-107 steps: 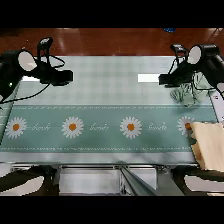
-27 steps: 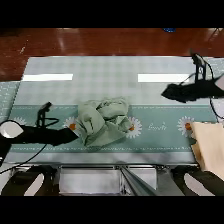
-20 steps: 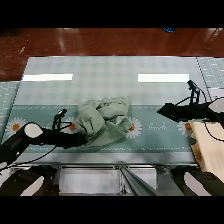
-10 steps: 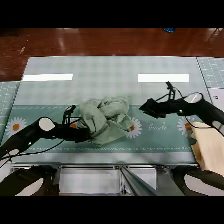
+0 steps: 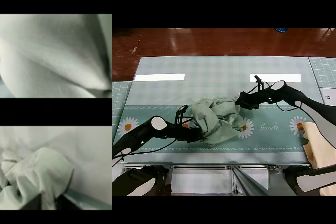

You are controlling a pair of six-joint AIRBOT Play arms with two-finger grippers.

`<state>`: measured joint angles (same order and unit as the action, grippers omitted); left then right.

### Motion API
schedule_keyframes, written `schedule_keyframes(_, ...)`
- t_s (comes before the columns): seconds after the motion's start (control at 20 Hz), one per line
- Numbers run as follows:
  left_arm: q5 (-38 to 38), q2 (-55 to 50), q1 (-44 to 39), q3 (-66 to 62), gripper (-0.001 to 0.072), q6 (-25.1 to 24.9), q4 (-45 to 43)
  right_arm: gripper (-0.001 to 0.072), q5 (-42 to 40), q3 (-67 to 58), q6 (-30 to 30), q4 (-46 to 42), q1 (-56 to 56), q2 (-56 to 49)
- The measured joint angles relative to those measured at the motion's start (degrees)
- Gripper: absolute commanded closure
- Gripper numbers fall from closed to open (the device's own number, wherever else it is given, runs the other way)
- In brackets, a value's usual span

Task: Fold the shirts.

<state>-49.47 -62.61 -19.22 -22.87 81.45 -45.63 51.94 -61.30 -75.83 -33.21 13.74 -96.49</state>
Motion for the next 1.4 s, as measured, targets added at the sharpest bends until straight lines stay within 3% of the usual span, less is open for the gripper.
schedule_keyframes(0.2,-3.41,0.87,2.25,-3.15,0.0689,-0.61,-1.44,0.0685,3.45,-5.42,1.73,-0.87,-0.09,-1.05)
schedule_keyframes(0.4,-7.85,5.29,9.92,-13.29,0.0689,-1.97,-0.35,0.0686,7.61,-12.46,0.17,-6.47,-3.21,5.29)
schedule_keyframes(1.0,-11.43,22.18,37.83,-62.99,0.0689,-2.47,0.79,0.0686,16.59,-45.07,-7.72,-31.32,-9.49,41.88)
schedule_keyframes(1.2,-12.13,27.63,39.71,-71.54,0.0689,-2.84,-3.74,0.0686,19.45,-47.98,-9.46,-36.17,-9.66,53.16)
schedule_keyframes(1.4,-14.75,32.79,34.42,-74.10,0.0689,-2.38,-11.69,0.0686,30.84,-46.77,-12.39,-41.72,-9.66,59.98)
